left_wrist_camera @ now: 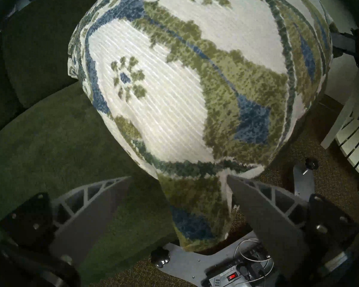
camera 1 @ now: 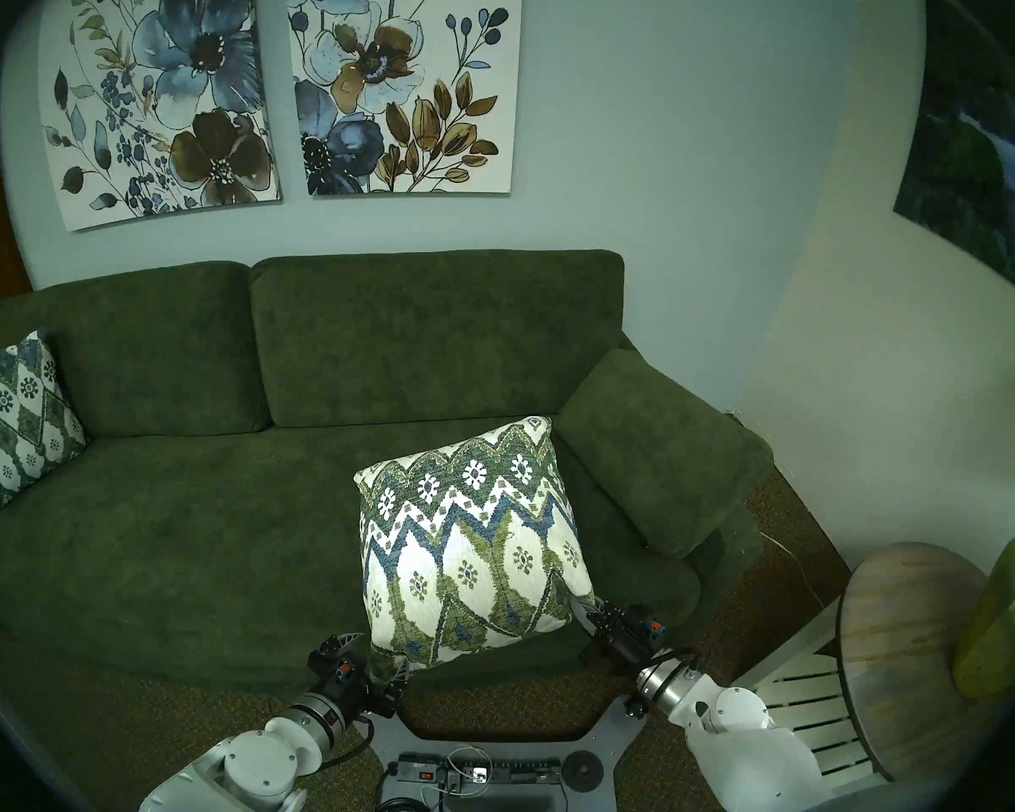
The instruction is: Fluff a cushion
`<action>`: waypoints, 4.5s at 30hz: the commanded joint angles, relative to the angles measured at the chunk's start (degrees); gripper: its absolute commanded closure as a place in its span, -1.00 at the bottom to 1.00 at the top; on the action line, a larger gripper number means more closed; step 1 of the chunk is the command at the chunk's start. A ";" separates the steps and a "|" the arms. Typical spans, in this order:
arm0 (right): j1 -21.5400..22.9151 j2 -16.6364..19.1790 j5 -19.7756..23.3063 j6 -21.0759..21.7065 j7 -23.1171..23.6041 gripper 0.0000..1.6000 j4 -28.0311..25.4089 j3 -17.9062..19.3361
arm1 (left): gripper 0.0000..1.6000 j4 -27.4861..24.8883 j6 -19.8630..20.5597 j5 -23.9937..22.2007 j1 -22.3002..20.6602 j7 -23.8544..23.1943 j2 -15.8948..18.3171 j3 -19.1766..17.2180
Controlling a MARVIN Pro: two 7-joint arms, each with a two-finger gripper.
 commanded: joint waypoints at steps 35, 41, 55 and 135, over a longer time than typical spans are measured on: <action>0.16 0.13 0.13 -0.30 0.32 1.00 -0.53 -0.21 | -1.00 4.22 -10.71 14.32 -15.75 -7.90 -2.28 5.65; 0.06 0.23 0.22 -0.25 0.25 1.00 -0.71 -0.33 | -1.00 0.53 -6.23 13.01 -11.22 -8.99 -1.14 5.74; 0.00 0.31 0.28 -0.25 0.07 1.00 -0.80 -0.45 | -1.00 -1.77 8.33 16.48 -3.95 -6.55 -1.20 9.02; -0.09 0.51 0.51 -0.11 0.10 1.00 -1.04 -0.69 | -1.00 11.15 -6.12 -1.96 -9.24 -17.37 1.01 2.24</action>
